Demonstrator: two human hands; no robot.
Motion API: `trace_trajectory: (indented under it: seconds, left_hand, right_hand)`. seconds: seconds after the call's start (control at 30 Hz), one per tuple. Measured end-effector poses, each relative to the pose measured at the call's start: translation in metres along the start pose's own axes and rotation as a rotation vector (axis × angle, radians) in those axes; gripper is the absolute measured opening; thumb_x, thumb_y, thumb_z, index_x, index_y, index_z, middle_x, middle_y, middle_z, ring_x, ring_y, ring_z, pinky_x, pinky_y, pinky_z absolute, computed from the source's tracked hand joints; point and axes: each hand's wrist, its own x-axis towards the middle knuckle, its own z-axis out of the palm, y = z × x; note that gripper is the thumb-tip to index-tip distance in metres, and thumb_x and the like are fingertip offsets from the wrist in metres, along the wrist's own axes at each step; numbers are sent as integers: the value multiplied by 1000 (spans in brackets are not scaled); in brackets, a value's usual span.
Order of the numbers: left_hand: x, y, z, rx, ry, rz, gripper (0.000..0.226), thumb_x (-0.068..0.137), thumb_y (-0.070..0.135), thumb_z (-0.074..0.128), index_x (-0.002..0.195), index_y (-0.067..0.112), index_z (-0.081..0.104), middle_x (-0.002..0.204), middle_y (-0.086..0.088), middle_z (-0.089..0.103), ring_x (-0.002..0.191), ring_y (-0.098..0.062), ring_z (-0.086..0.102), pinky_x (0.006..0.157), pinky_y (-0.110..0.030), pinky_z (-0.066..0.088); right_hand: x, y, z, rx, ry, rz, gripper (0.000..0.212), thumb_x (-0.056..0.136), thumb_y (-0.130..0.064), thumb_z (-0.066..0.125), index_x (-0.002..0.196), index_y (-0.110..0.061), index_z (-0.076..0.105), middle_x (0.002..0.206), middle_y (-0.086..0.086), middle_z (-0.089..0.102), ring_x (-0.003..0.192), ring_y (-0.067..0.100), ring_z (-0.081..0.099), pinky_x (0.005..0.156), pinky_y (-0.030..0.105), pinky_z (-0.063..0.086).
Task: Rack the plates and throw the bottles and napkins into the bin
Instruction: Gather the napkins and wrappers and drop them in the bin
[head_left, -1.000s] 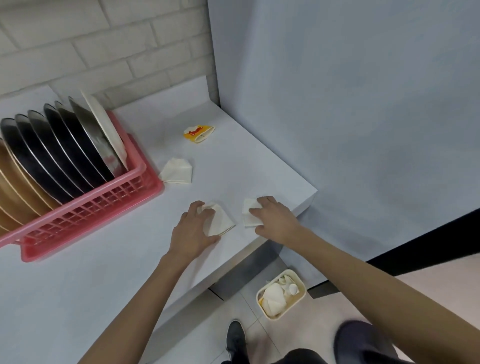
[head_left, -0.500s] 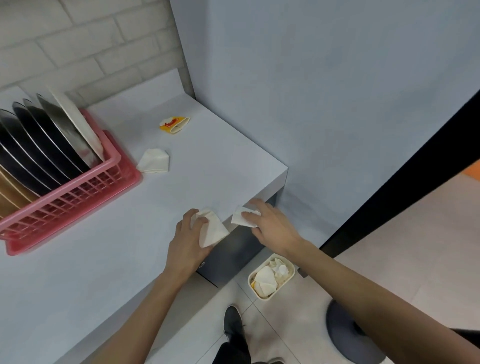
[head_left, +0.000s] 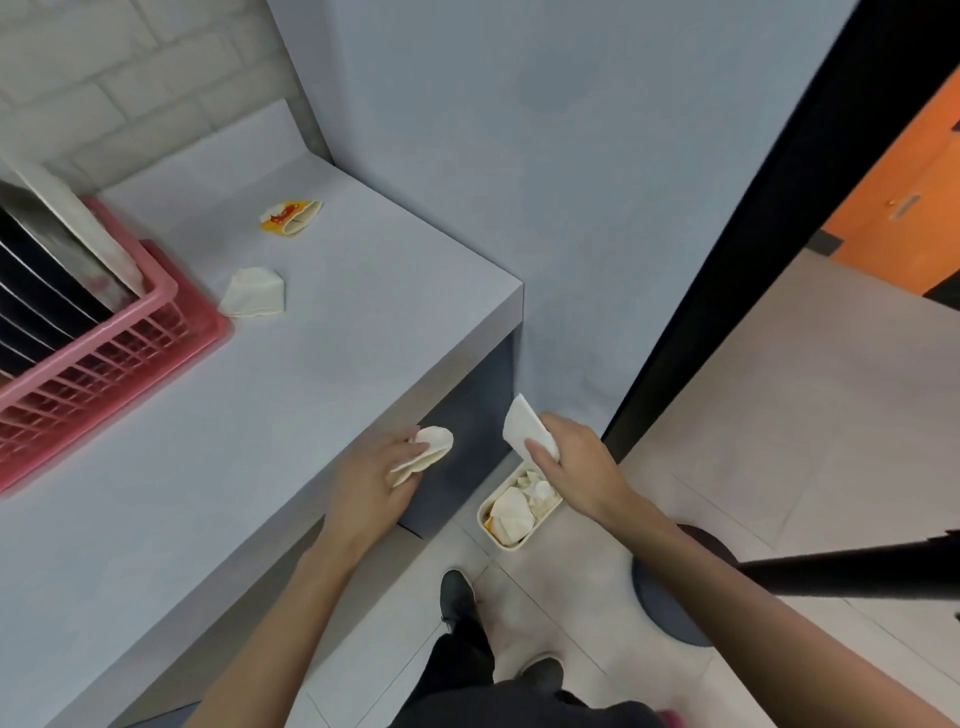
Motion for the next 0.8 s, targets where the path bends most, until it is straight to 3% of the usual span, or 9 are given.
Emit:
trace_trajectory:
  seconds: [0.1, 0.27, 0.37, 0.47, 0.6, 0.67, 0.73, 0.8]
  left_hand:
    - [-8, 10, 20, -3, -48, -43, 12, 90, 25, 69, 100, 24, 76, 115, 18, 62, 93, -2, 62, 76, -23, 49]
    - [-16, 21, 51, -132, -124, -194, 18, 82, 33, 65, 95, 20, 67, 86, 8, 66, 77, -8, 63, 68, -30, 52]
    - [-11, 14, 68, -145, -196, -256, 38, 83, 23, 74, 118, 21, 59, 101, 8, 66, 90, -9, 63, 79, -31, 57]
    - [-3, -3, 90, -158, -258, -267, 49, 83, 19, 75, 127, 20, 55, 107, 8, 63, 98, -13, 62, 84, -37, 58]
    - [9, -34, 130, -179, -349, -242, 54, 86, 9, 68, 135, 21, 51, 114, 7, 61, 105, -15, 58, 84, -24, 48]
    - [12, -56, 156, -197, -397, -252, 59, 85, 6, 64, 138, 27, 49, 116, 8, 62, 104, -15, 60, 80, -25, 52]
    - [17, -80, 186, -236, -447, -263, 62, 85, 4, 61, 139, 31, 49, 115, 10, 62, 101, -12, 62, 74, -31, 59]
    - [28, -106, 223, -250, -479, -247, 62, 85, 3, 61, 138, 35, 50, 113, 15, 63, 102, -11, 62, 78, -35, 59]
  right_hand:
    - [-21, 24, 8, 60, -6, 88, 27, 99, -30, 52, 119, -13, 61, 116, 3, 64, 97, 12, 57, 77, 20, 44]
    - [-55, 49, 22, 206, 36, 210, 25, 96, -16, 56, 117, -11, 67, 110, 4, 68, 92, 14, 59, 74, 20, 41]
    - [-68, 61, 37, 240, 32, 286, 27, 100, -18, 48, 122, -11, 62, 110, 2, 64, 93, 15, 57, 71, 11, 38]
    - [-71, 71, 51, 241, 53, 312, 23, 101, -15, 46, 114, -11, 64, 99, -1, 58, 80, 6, 51, 68, 5, 38]
    - [-60, 96, 81, 207, 80, 286, 18, 98, -11, 48, 101, -13, 67, 90, 0, 61, 74, 8, 48, 66, 10, 35]
    - [-53, 117, 106, 189, 104, 292, 17, 99, -12, 49, 99, -16, 65, 91, -3, 58, 81, 12, 47, 71, 18, 33]
    - [-40, 145, 136, 163, 124, 299, 21, 101, -17, 47, 112, -13, 65, 101, -1, 61, 97, 17, 50, 81, 20, 31]
    - [-23, 179, 170, 141, 111, 296, 29, 103, -22, 44, 124, -11, 62, 116, 3, 63, 111, 20, 51, 89, 17, 31]
